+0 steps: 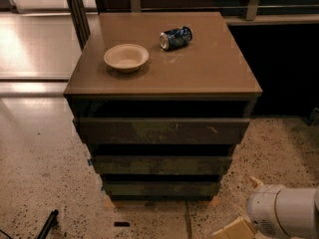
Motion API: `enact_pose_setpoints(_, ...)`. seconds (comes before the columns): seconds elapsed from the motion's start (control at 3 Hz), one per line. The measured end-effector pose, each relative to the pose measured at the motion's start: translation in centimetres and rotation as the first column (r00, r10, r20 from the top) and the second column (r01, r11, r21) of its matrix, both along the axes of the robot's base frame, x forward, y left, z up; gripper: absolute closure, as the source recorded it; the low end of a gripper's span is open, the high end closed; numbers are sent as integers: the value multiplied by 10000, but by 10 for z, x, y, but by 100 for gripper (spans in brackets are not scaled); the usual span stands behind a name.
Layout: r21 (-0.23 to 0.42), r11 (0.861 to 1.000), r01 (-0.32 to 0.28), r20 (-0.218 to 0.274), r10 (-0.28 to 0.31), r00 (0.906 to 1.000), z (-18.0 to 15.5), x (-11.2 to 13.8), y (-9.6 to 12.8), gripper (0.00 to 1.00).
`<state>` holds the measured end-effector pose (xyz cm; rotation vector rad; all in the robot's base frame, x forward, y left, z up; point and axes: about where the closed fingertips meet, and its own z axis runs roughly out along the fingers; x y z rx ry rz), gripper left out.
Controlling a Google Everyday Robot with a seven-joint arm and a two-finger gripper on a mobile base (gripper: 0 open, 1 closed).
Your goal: Open middle drawer
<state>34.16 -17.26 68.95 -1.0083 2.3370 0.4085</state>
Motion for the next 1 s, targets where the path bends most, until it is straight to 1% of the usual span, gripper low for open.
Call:
enact_pose_setpoints(0.33, 506, 9961, 718, 362, -736, 9966, -4, 14, -2, 19)
enact_pose_setpoints(1.0, 491, 9962, 714, 375, -733, 9966, -3, 14, -2, 65)
